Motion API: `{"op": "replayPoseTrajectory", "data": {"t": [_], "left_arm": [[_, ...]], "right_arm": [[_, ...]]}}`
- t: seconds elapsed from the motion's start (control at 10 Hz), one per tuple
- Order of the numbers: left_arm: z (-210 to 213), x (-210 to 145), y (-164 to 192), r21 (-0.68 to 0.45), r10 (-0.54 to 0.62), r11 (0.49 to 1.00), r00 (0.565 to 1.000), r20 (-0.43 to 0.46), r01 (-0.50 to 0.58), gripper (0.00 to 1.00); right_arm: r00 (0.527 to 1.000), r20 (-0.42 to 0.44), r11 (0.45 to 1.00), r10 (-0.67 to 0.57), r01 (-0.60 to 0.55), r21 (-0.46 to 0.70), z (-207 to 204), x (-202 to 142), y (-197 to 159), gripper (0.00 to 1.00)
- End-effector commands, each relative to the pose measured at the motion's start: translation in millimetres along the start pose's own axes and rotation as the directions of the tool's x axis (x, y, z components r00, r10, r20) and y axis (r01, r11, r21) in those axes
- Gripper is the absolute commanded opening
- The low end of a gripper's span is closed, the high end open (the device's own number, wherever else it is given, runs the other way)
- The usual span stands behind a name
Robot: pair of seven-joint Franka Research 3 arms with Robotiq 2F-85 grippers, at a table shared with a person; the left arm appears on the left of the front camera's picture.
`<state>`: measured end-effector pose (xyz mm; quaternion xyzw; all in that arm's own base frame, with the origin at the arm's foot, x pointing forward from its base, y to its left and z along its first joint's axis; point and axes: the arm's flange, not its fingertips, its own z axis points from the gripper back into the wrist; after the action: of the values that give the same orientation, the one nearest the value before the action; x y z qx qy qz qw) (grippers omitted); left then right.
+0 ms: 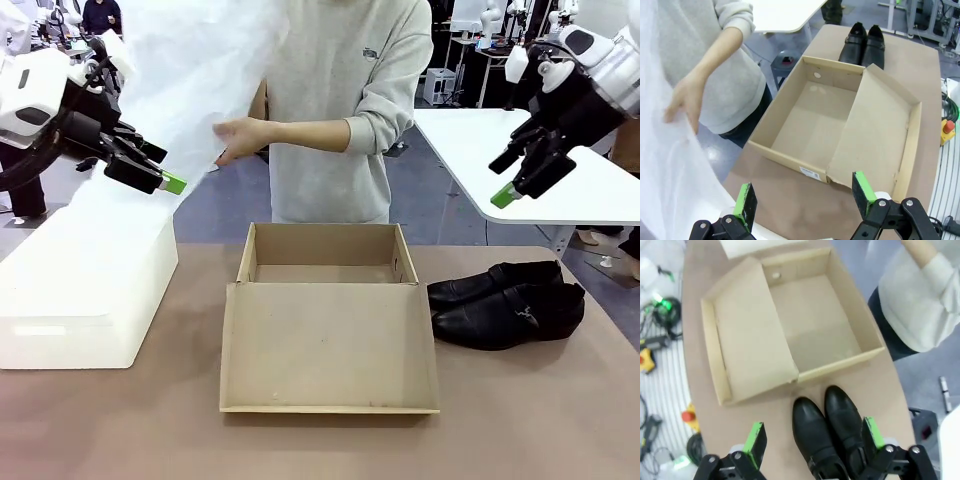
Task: Pack the shoes into the box.
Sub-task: Place one shoe of the Shoes into the Shoes Box.
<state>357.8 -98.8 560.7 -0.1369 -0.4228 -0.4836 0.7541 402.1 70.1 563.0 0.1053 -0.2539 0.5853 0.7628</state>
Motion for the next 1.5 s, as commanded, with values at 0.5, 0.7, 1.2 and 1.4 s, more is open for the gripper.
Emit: {"op": "replayPoseTrajectory", "data": {"t": [0.5,0.7,1.2,1.4], "left_arm": [[-0.1,-0.9,1.0,-0.01,-0.001,1.0,1.0,0.008,0.001,1.0],[-0.1,-0.9,1.0,-0.01,-0.001,1.0,1.0,0.008,0.001,1.0],[-0.1,-0.9,1.0,-0.01,-0.001,1.0,1.0,0.008,0.001,1.0],[-0.1,-0.9,1.0,-0.01,-0.001,1.0,1.0,0.008,0.001,1.0]], "right_arm": [[0.976,-0.187,0.993,0.114,-0.114,0.007,-5.2,-5.9,-24.1,1.0],[0.981,-0.152,0.993,0.12,-0.121,0.002,-6.6,-7.4,-20.4,1.0],[0.963,-0.194,0.983,0.186,-0.185,0.022,-12.2,-15.0,-35.4,1.0],[0.946,-0.261,0.98,0.19,-0.198,-0.005,-13.0,-32.4,-58.4,1.0]]}}
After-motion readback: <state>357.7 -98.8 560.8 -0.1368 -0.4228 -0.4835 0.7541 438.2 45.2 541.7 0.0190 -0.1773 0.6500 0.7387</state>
